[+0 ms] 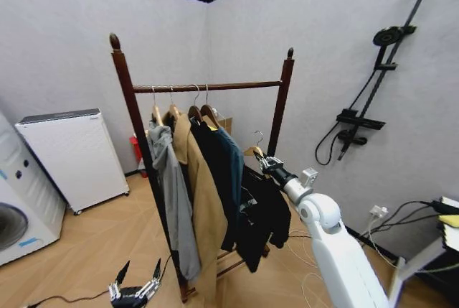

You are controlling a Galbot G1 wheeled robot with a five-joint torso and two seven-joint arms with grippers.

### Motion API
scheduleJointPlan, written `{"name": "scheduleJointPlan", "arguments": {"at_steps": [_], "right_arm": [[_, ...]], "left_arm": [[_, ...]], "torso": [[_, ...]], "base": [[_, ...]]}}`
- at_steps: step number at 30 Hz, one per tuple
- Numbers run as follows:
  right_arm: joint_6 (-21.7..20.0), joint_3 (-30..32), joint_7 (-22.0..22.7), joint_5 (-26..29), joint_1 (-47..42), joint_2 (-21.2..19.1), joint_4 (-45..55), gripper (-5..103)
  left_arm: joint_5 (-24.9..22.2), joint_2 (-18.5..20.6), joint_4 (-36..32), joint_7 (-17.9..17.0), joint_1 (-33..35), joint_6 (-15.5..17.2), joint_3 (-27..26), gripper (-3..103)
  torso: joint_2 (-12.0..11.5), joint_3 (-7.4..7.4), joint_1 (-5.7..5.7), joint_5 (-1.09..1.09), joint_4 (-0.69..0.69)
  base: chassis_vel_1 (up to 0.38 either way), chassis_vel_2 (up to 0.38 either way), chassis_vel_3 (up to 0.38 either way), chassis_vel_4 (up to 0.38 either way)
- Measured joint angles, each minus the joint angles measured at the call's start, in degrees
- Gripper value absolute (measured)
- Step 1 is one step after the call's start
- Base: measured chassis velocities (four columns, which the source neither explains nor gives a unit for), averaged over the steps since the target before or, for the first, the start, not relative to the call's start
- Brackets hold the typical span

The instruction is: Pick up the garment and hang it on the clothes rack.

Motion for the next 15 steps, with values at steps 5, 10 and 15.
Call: {"name": "scheduleJointPlan", "arguments": {"at_steps": [5, 10, 15], "right_arm": [[-0.1, 0.0, -0.2, -0.1, 3.1, -1.8, -2.3, 10], [-0.5, 0.0, -0.7, 0.0, 6.2, -5.4, -4.4, 10], [-1.2, 0.1, -1.7, 0.8, 7.6, -10.3, -5.1, 10]], "left_arm": [[0.0, 0.0, 0.0, 0.0, 0.0, 0.0, 0.0, 100], [0.0, 0.0, 0.0, 0.0, 0.0, 0.0, 0.0, 100], [0.0, 0.0, 0.0, 0.0, 0.0, 0.0, 0.0, 100]], "torso": [[0.0, 0.01, 0.02, 0.01, 0.03], [0.0, 0.01, 0.05, 0.01, 0.01], [0.0, 0.01, 0.04, 0.02, -0.01]], "base": [[0.070, 0.046, 0.041, 0.071], [0.009, 0.020, 0.024, 0.026], [0.000, 0.000, 0.000, 0.000]]}}
